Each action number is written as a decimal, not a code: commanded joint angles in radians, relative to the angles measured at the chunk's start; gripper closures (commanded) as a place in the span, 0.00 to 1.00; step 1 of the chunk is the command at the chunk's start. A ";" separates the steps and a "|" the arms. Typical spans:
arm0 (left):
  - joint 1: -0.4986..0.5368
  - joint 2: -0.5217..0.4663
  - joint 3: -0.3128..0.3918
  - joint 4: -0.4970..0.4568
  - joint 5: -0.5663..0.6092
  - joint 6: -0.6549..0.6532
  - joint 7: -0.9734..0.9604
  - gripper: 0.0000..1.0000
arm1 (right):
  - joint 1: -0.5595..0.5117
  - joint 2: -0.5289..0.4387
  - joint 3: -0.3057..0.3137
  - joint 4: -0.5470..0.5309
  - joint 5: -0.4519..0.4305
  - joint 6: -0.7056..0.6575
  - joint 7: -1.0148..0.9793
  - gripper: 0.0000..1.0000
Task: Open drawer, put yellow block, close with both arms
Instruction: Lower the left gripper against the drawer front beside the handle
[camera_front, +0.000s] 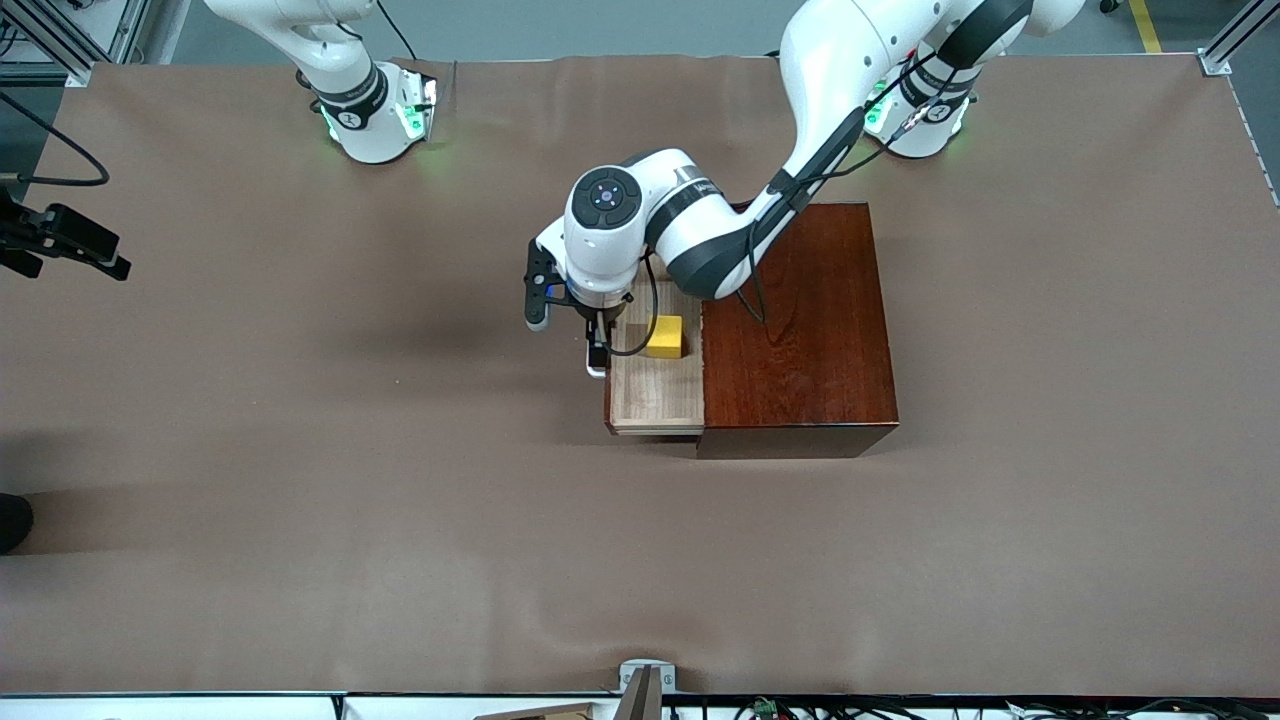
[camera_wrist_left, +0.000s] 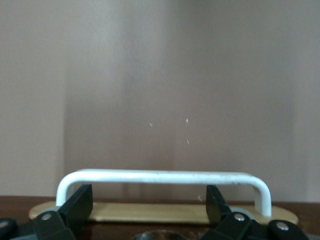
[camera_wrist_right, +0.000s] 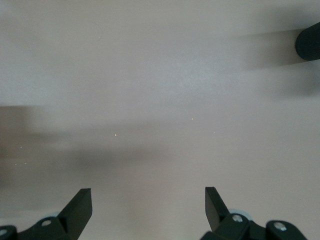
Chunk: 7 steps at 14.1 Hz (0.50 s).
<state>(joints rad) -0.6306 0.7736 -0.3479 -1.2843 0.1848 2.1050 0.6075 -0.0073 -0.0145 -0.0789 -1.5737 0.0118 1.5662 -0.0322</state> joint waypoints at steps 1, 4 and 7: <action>0.000 -0.033 0.003 -0.001 0.027 -0.075 0.008 0.00 | -0.005 0.024 0.001 0.026 -0.003 -0.003 -0.002 0.00; -0.001 -0.054 0.004 0.000 0.028 -0.106 0.008 0.00 | -0.005 0.024 0.001 0.026 -0.003 -0.003 -0.002 0.00; 0.002 -0.053 0.012 -0.003 0.028 -0.154 0.008 0.00 | -0.005 0.024 0.001 0.026 -0.010 -0.003 -0.002 0.00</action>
<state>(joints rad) -0.6307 0.7422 -0.3470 -1.2784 0.1907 2.0066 0.6079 -0.0073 -0.0010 -0.0797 -1.5714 0.0118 1.5698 -0.0322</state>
